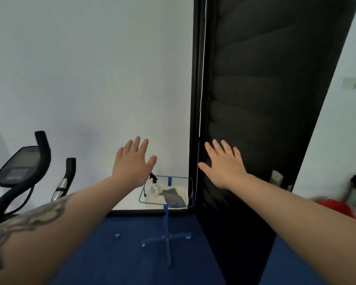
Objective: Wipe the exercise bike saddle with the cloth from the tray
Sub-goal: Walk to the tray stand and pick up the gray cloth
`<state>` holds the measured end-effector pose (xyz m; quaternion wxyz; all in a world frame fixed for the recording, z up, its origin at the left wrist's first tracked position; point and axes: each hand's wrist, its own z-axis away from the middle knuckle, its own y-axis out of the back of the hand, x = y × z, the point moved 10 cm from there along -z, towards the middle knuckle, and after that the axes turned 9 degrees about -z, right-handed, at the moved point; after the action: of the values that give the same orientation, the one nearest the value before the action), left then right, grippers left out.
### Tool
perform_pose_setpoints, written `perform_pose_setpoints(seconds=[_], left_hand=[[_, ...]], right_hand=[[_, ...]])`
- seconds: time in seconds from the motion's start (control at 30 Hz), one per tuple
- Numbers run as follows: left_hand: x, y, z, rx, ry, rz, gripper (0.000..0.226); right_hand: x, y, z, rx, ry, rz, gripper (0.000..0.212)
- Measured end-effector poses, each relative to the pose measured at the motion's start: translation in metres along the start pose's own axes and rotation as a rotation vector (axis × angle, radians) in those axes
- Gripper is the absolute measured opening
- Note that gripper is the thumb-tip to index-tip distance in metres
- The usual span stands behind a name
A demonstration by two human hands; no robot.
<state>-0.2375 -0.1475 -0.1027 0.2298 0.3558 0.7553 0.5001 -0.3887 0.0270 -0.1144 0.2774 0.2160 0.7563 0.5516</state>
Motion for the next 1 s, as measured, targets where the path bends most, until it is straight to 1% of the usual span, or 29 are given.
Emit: perform_pose_setpoints(seconds=[0.1,0.17,0.37,0.6,0.87,1.0], left_hand=[[0.013,-0.021,-0.025,0.001,0.014,0.016,0.062],[0.019,-0.042,-0.035,-0.031,0.023,0.014,0.062],[0.009,-0.101,-0.067,-0.112,0.099,0.004,0.062],[-0.012,-0.169,-0.120,-0.189,0.113,0.012,0.062],[-0.056,-0.257,-0.187,-0.294,0.076,0.043,0.063],[-0.066,-0.307,-0.211,-0.358,0.046,0.055,0.062]], right_hand=[[0.019,-0.014,-0.032,0.001,0.025,-0.004,0.069],[0.029,-0.028,-0.049,-0.025,0.046,-0.007,0.069],[0.046,-0.077,-0.105,-0.108,0.076,-0.012,0.068],[0.033,-0.152,-0.170,-0.213,0.078,-0.032,0.068],[0.015,-0.232,-0.246,-0.311,0.018,-0.034,0.068],[0.016,-0.271,-0.272,-0.354,-0.024,-0.039,0.069]])
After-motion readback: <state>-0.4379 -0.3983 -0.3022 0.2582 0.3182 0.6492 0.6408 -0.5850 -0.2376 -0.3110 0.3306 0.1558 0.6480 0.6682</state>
